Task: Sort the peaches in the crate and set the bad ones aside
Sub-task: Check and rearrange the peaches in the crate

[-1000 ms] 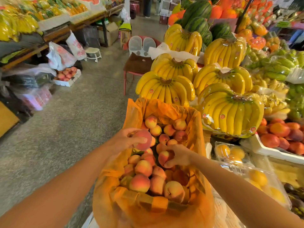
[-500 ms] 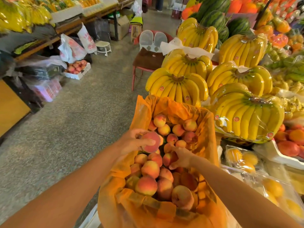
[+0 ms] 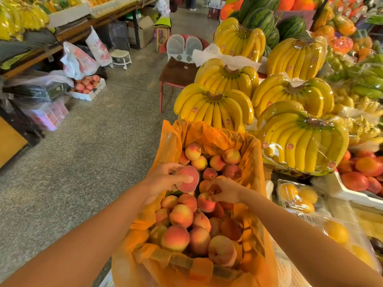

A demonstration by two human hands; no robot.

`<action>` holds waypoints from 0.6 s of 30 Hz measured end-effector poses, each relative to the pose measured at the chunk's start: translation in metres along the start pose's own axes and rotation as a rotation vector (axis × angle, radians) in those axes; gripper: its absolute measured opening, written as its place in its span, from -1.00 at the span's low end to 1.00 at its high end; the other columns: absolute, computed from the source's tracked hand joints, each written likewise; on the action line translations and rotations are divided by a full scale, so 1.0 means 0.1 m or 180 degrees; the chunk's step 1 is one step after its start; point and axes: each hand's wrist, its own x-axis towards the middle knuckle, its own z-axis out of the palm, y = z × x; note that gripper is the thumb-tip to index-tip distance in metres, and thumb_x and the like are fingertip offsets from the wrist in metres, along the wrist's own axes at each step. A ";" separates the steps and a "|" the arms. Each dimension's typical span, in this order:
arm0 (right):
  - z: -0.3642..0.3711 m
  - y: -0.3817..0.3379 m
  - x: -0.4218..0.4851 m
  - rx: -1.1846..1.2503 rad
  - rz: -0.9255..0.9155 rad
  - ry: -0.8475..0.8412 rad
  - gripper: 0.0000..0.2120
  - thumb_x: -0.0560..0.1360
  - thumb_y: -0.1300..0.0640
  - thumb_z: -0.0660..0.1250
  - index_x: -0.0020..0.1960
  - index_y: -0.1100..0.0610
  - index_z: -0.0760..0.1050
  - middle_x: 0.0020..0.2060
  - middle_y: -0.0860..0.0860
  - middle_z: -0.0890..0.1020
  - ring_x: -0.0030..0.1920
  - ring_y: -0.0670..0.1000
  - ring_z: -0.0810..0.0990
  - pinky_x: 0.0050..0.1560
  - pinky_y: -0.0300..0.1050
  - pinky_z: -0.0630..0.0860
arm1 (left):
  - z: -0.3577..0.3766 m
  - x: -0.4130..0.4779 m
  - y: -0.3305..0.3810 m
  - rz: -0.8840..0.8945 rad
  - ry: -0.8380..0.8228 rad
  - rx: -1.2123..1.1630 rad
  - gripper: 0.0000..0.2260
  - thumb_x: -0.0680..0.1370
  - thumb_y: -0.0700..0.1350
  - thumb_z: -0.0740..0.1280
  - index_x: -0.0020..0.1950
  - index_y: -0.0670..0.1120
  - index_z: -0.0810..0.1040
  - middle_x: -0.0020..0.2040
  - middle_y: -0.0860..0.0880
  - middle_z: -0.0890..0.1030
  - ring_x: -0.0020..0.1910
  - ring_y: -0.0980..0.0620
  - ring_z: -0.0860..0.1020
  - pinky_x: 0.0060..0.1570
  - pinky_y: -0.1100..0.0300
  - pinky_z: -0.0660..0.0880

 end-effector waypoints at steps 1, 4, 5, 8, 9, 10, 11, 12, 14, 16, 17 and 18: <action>-0.04 0.00 -0.01 0.0214 -0.0017 0.0099 -0.58 0.46 0.05 0.43 0.28 0.12 0.48 0.08 0.06 0.59 0.07 0.06 0.57 0.06 -0.06 0.51 | 0.01 0.01 0.00 -0.0023 0.0009 0.0012 -0.40 0.17 0.11 0.56 0.18 0.01 0.57 0.14 -0.12 0.61 0.08 -0.05 0.63 0.15 -0.04 0.55; -0.18 -0.05 -0.10 0.1312 -0.0241 0.0332 -0.61 0.46 0.13 0.47 0.25 0.14 0.50 0.11 0.09 0.61 0.04 -0.06 0.58 0.05 -0.19 0.49 | 0.06 0.04 0.00 -0.0067 0.0014 -0.0012 -0.51 0.27 0.00 0.58 0.16 0.00 0.57 0.12 -0.14 0.62 0.08 -0.08 0.63 0.15 -0.09 0.54; -0.23 -0.08 -0.15 0.1664 -0.0332 0.0357 -0.57 0.46 0.18 0.46 0.30 0.15 0.47 0.15 0.10 0.59 0.09 -0.04 0.58 0.08 -0.19 0.51 | 0.09 0.05 0.00 -0.0078 0.0020 -0.0050 -0.56 0.32 -0.05 0.57 0.16 -0.02 0.56 0.12 -0.15 0.62 0.08 -0.09 0.63 0.14 -0.07 0.55; -0.33 -0.22 -0.29 0.2411 -0.0666 0.0276 -0.42 0.46 0.35 0.42 0.42 0.18 0.32 0.21 0.11 0.54 0.14 0.06 0.58 0.16 -0.14 0.54 | 0.18 0.07 0.03 -0.0117 0.0049 -0.0103 -0.53 0.38 -0.09 0.53 0.24 -0.07 0.50 0.13 -0.15 0.60 0.05 -0.06 0.63 0.08 0.02 0.58; -0.34 -0.26 -0.30 0.2382 -0.0782 0.0269 -0.40 0.45 0.36 0.43 0.43 0.17 0.32 0.23 0.12 0.54 0.15 0.08 0.58 0.18 -0.11 0.53 | 0.19 0.08 0.04 -0.0147 0.0057 -0.0122 -0.50 0.38 -0.07 0.54 0.26 -0.08 0.47 0.13 -0.15 0.59 0.04 -0.05 0.63 0.06 0.03 0.59; -0.34 -0.30 -0.29 0.2265 -0.0873 0.0288 -0.41 0.44 0.33 0.45 0.41 0.16 0.35 0.24 0.12 0.54 0.18 0.07 0.57 0.21 -0.08 0.51 | 0.21 0.09 0.04 -0.0167 0.0046 -0.0139 -0.46 0.37 -0.05 0.55 0.28 -0.09 0.45 0.14 -0.15 0.59 0.04 -0.04 0.64 0.06 0.04 0.59; -0.33 -0.33 -0.28 0.2134 -0.0922 0.0321 -0.42 0.42 0.28 0.48 0.39 0.13 0.39 0.24 0.10 0.54 0.21 0.04 0.56 0.23 -0.08 0.50 | 0.22 0.09 0.05 -0.0168 0.0014 -0.0152 -0.43 0.36 -0.04 0.55 0.29 -0.09 0.44 0.15 -0.15 0.58 0.03 -0.03 0.65 0.06 0.04 0.59; -0.32 -0.36 -0.27 0.2031 -0.0935 0.0354 -0.44 0.41 0.23 0.51 0.36 0.10 0.42 0.23 0.07 0.55 0.22 0.00 0.54 0.25 -0.09 0.49 | 0.23 0.08 0.06 -0.0162 -0.0022 -0.0150 -0.42 0.35 -0.04 0.56 0.30 -0.10 0.43 0.14 -0.15 0.59 0.01 -0.04 0.65 0.05 0.04 0.59; -0.28 -0.39 -0.25 0.1901 -0.0931 0.0425 -0.45 0.37 0.12 0.55 0.30 0.04 0.46 0.21 0.03 0.55 0.23 -0.02 0.54 0.26 0.00 0.50 | 0.24 0.04 0.09 -0.0161 -0.0120 -0.0132 -0.45 0.36 -0.04 0.54 0.28 -0.12 0.43 0.11 -0.14 0.61 -0.01 -0.02 0.66 0.03 0.07 0.60; -0.26 -0.41 -0.26 0.1908 -0.0928 0.0503 -0.45 0.34 0.06 0.57 0.28 0.04 0.48 0.19 0.03 0.57 0.21 0.01 0.55 0.24 0.10 0.51 | 0.20 -0.03 0.13 -0.0088 -0.0199 -0.0072 -0.58 0.43 -0.01 0.47 0.22 -0.11 0.49 0.05 -0.10 0.64 -0.02 0.02 0.66 0.01 0.10 0.60; -0.26 -0.42 -0.27 0.1957 -0.0933 0.0492 -0.45 0.34 0.07 0.57 0.28 0.06 0.48 0.17 0.05 0.58 0.19 0.03 0.57 0.23 0.12 0.52 | 0.17 -0.06 0.14 0.0010 -0.0163 0.0040 -0.65 0.47 0.05 0.43 0.17 -0.09 0.53 0.02 -0.07 0.65 -0.02 0.03 0.66 0.01 0.09 0.60; -0.24 -0.44 -0.28 0.1993 -0.0913 0.0443 -0.46 0.35 0.09 0.57 0.28 0.08 0.48 0.16 0.07 0.58 0.17 0.06 0.58 0.21 0.13 0.53 | 0.12 -0.09 0.15 0.0194 -0.0015 0.0217 -0.69 0.49 0.11 0.39 0.11 -0.06 0.57 -0.01 -0.04 0.66 -0.02 0.03 0.65 0.03 0.07 0.59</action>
